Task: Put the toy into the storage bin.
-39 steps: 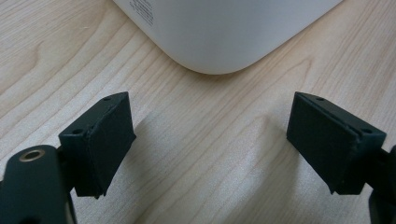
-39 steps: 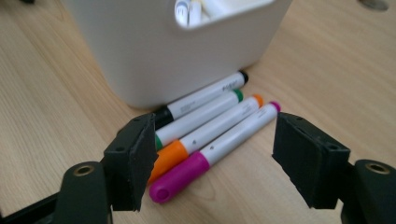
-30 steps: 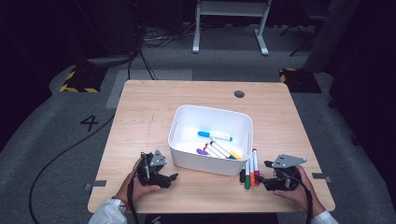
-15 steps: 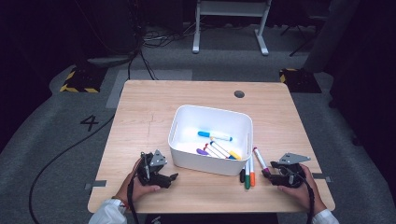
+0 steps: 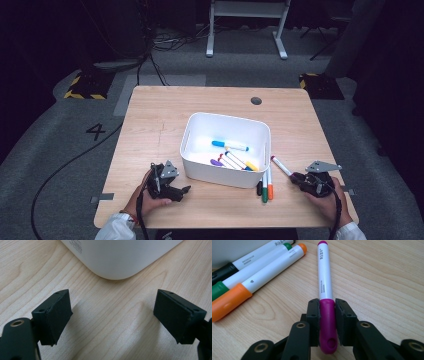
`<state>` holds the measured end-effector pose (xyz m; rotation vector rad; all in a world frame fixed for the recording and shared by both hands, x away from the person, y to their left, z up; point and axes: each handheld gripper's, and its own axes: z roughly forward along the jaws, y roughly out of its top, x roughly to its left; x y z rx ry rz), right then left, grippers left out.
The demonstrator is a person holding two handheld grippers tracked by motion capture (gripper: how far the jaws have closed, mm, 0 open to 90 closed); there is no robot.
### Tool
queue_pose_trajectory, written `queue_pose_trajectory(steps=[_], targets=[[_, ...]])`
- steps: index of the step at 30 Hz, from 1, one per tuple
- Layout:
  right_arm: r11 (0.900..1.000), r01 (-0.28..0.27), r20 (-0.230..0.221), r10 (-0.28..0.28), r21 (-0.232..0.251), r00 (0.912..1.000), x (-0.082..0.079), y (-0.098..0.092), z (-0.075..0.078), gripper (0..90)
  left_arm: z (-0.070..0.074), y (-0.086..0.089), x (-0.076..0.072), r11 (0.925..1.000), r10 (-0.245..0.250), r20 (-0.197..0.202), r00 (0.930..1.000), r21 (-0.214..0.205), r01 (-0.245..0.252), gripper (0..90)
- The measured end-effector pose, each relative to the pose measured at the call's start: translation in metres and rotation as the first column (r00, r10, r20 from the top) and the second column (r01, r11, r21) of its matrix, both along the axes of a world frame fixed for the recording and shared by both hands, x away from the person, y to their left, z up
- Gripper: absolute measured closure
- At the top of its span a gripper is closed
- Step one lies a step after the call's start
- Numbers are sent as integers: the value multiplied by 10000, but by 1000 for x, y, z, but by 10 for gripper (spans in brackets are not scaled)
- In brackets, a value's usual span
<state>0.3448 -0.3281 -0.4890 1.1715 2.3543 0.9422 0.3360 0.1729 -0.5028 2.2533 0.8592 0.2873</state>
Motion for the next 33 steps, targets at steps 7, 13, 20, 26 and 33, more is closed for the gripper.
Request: queue_pose_trajectory(steps=[7,13,20,26,33], targets=[[9996,-2,234,-5,295,9997,3,-8,10,754,0,0,0,10000,-6,2,10000,6,6,149],[9979,-60,730,14,638,9973,3,-14,27,754,0,0,0,10000,-3,21,10000,21,3,149],[9942,-420,1577,260,994,9871,4,-14,61,754,0,0,0,10000,-3,-31,10000,-13,3,149],[9907,-853,2059,621,1057,9766,9,-7,87,754,0,0,0,10000,-7,-23,10000,-10,7,149],[9822,-1626,2482,1351,936,9593,17,17,115,754,0,0,0,10000,-12,-35,10000,-17,12,149]])
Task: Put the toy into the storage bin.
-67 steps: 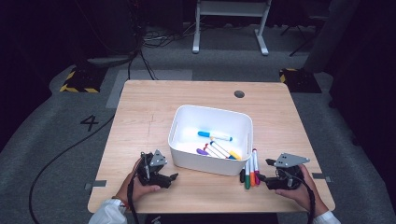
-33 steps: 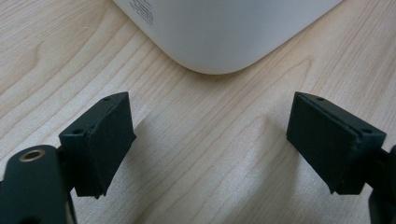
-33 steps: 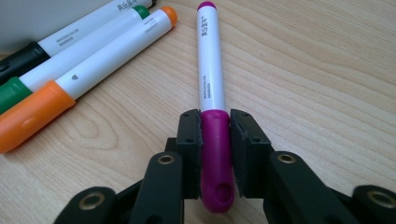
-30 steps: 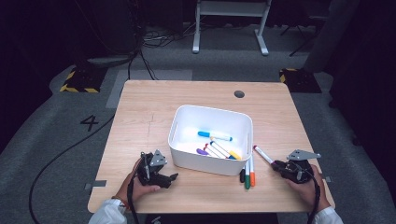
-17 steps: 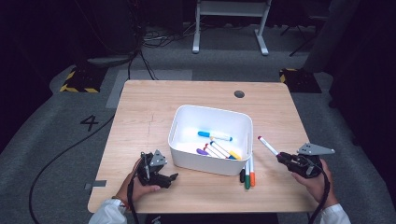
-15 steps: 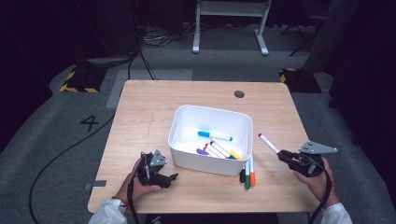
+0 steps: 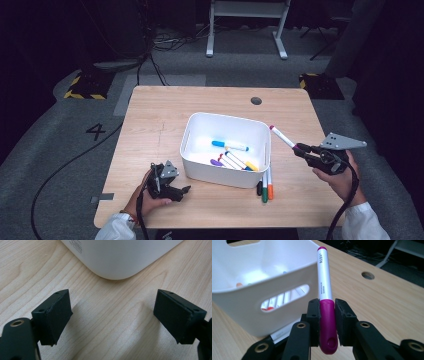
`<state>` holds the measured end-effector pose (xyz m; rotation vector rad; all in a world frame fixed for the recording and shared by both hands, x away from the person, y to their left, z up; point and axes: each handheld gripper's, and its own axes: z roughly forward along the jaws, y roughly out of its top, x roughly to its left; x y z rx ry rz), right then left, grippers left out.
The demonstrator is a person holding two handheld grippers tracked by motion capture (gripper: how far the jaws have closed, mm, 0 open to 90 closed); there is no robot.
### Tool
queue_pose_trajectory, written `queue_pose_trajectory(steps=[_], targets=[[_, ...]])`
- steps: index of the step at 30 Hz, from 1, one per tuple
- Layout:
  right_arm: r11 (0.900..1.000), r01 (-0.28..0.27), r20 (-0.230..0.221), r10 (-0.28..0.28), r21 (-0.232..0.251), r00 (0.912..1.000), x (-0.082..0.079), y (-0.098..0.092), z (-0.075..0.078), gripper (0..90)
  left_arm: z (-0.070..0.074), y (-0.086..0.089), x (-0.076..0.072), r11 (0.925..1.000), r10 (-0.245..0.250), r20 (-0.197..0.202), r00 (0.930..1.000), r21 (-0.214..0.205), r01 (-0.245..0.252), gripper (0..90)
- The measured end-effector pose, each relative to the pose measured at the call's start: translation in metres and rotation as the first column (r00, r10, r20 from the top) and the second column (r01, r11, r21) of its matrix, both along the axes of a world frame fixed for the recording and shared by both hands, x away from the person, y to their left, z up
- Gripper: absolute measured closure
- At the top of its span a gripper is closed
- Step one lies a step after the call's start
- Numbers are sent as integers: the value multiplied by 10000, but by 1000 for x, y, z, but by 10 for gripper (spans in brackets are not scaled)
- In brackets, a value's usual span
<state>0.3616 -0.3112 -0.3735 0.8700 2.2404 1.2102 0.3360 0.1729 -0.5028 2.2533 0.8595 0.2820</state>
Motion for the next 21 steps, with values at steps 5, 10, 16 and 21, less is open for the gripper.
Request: queue_pose_trajectory(steps=[5,10,16,21], targets=[[9980,-596,239,601,-199,9979,5,20,16,754,0,0,0,10000,9,30,10000,25,-9,149],[9937,-1087,348,1096,-263,9934,11,41,28,754,0,0,0,10000,9,37,10000,31,-9,149],[9867,-1579,122,1585,-380,9873,22,69,36,754,0,0,0,10000,11,36,10000,27,-11,149],[9772,-2038,-79,2037,-598,9790,32,94,36,753,0,0,0,10000,6,19,10000,16,-6,149]])
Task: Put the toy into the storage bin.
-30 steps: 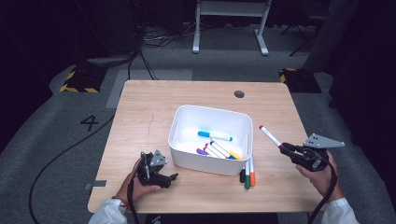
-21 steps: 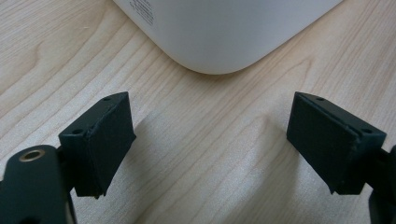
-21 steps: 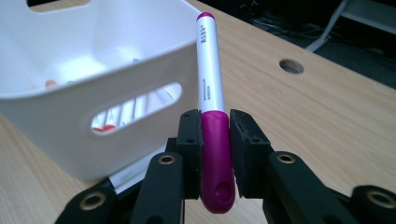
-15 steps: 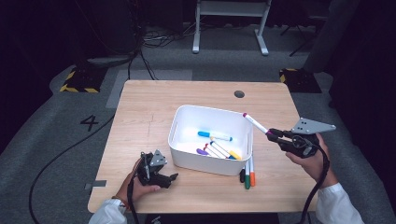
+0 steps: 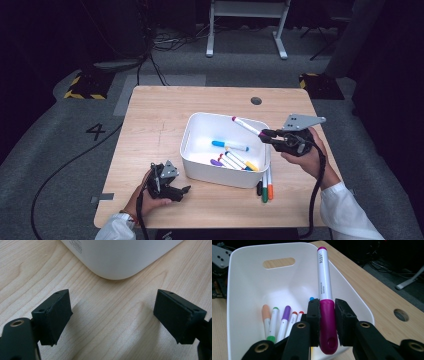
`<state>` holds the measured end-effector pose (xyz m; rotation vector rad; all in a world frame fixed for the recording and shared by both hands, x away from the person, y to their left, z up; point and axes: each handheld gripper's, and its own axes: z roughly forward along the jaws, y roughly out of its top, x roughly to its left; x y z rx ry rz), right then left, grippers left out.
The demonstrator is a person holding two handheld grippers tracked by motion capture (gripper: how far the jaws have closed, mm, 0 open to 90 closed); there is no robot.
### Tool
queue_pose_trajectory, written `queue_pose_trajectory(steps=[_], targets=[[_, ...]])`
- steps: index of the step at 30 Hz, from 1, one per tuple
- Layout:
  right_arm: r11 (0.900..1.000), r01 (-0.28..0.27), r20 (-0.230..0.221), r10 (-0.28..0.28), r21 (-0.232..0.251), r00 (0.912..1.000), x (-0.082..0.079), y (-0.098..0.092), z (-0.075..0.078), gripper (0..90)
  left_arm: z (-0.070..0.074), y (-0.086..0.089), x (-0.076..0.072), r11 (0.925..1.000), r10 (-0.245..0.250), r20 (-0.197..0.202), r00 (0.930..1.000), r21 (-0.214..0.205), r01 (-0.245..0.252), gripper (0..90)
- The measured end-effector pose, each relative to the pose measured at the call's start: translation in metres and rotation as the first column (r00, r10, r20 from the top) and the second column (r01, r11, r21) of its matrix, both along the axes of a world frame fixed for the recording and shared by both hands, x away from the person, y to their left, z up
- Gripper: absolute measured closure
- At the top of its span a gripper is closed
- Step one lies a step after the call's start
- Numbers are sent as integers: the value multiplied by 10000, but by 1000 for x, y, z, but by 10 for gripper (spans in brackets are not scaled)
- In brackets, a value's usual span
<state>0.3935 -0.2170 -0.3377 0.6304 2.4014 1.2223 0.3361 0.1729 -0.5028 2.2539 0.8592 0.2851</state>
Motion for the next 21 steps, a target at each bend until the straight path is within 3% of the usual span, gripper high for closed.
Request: queue_pose_trajectory(steps=[4,11,15,21], targets=[[9992,-377,-200,374,-159,9991,8,18,-2,753,0,0,0,10000,0,32,10000,20,0,149],[9923,-876,-419,842,-873,9956,20,47,-9,753,0,0,0,10000,6,44,10000,20,-6,150],[9837,-1111,-731,1015,-1411,9921,25,62,-16,753,0,0,0,10000,2,44,10000,24,-2,150],[9627,-1693,-1283,1444,-2111,9812,26,71,-29,753,0,0,0,10000,-33,51,10000,19,33,150]])
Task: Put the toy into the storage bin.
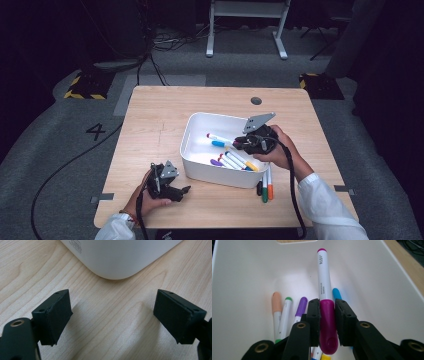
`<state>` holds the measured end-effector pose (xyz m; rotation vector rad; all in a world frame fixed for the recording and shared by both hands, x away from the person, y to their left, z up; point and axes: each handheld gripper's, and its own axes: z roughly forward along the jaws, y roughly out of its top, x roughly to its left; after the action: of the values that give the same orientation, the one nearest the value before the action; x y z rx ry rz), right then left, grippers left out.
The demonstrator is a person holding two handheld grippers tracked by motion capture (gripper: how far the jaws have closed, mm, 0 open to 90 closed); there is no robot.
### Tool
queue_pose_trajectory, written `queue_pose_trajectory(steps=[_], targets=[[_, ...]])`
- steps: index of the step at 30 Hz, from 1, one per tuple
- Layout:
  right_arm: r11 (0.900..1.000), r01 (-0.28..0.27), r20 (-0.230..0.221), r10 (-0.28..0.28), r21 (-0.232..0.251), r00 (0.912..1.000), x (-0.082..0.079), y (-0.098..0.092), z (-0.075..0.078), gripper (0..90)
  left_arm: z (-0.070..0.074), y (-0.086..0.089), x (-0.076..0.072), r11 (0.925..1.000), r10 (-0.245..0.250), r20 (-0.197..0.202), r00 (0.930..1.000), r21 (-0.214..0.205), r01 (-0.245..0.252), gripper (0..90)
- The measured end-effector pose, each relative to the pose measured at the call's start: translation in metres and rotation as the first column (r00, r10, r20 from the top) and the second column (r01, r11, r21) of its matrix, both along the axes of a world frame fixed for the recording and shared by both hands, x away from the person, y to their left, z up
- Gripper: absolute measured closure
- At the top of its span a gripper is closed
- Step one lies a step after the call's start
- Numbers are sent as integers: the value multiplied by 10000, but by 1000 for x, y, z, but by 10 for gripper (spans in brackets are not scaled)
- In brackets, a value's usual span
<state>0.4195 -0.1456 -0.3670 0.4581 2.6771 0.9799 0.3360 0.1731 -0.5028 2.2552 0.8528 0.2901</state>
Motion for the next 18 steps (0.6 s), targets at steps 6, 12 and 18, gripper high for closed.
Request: queue_pose_trajectory(steps=[6,12,18], targets=[[9988,-340,-362,327,-356,9988,-12,-2,-3,753,0,0,0,10000,-12,-2,10000,14,12,150],[9946,-993,-563,976,-296,9936,-25,-6,-2,752,0,0,0,10000,20,-25,10000,-14,-20,150],[9874,-1539,-929,1501,-358,9843,-33,-5,-2,752,0,0,0,10000,-12,3,10000,10,12,149]])
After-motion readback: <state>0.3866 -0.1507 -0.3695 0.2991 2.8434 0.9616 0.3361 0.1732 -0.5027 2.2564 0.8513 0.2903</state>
